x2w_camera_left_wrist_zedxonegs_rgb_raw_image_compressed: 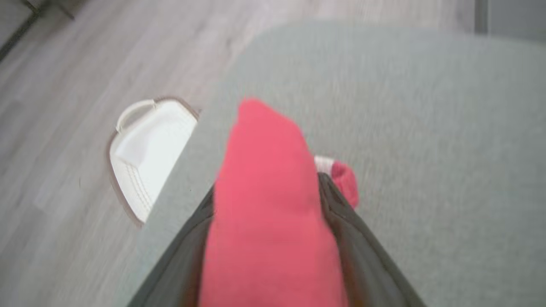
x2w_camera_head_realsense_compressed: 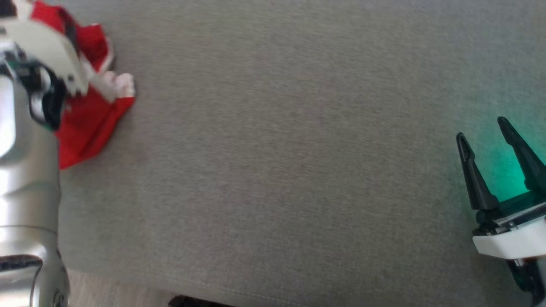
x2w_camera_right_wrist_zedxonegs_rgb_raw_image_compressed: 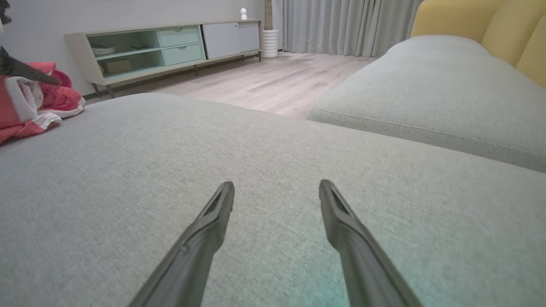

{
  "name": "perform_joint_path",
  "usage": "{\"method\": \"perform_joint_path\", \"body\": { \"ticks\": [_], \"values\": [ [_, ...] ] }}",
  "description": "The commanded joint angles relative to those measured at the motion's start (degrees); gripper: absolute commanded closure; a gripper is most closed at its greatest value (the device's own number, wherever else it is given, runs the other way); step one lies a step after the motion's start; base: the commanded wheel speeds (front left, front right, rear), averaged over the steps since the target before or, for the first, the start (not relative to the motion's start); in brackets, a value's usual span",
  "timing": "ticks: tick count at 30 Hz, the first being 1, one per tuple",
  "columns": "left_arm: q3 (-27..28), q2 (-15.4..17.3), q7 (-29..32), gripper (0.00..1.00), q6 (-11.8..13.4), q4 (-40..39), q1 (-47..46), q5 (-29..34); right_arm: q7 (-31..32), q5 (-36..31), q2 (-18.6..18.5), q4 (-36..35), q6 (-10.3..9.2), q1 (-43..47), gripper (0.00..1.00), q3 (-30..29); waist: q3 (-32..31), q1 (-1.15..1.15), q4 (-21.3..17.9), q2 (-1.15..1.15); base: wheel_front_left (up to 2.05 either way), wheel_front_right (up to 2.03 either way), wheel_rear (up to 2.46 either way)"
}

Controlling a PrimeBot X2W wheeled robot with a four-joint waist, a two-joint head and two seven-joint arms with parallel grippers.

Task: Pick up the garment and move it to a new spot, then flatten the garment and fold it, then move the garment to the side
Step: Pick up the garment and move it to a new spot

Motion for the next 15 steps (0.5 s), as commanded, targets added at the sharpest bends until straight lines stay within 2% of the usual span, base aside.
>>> {"method": "perform_joint_path", "body": {
  "ticks": [1,4,5,6,8,12,15],
  "values": [
    [1.6,3.9,0.2,0.0,0.2,-1.8,-0.8,0.0,-0.2,0.3,-1.3,-1.8,-0.04,-0.2,0.0,1.0,1.6,-0.01,-1.6,0.0,0.0,0.0,0.0],
    [1.5,4.8,0.7,0.0,-0.3,1.1,0.1,-0.3,-0.3,0.1,-1.2,-1.5,-0.04,-0.6,0.0,1.0,2.1,-0.01,-1.9,0.0,0.0,0.0,0.0],
    [1.4,5.1,-0.2,0.84,-0.5,1.6,0.4,-0.2,-0.4,0.0,-1.1,-1.3,-0.04,-0.7,0.0,1.0,2.1,-0.01,-1.9,0.0,0.0,0.0,0.0],
    [1.1,5.3,-1.7,1.0,-0.5,1.8,0.5,0.2,-0.4,-0.1,-0.9,-1.1,-0.04,-0.8,0.0,1.0,1.9,-0.01,-1.9,0.0,0.0,0.0,0.0],
    [0.2,5.8,-5.8,1.0,-0.6,1.5,0.3,1.1,-0.5,-0.4,-0.7,-0.4,-0.04,-1.2,0.0,1.4,1.1,-0.01,-1.8,0.0,0.0,0.0,0.0],
    [-2.1,5.8,-16.7,1.0,-3.5,-1.0,-2.0,1.4,-0.7,-0.5,1.0,1.2,-0.04,-2.4,0.0,2.8,-2.2,-0.01,-2.0,0.0,0.0,0.0,0.0],
    [-5.3,6.7,-22.9,1.0,-4.6,-2.6,-5.0,2.6,-0.8,-0.5,2.7,2.5,-0.04,-3.0,0.0,3.6,-5.8,-0.01,-2.9,0.0,0.0,0.0,0.0]
  ]
}}
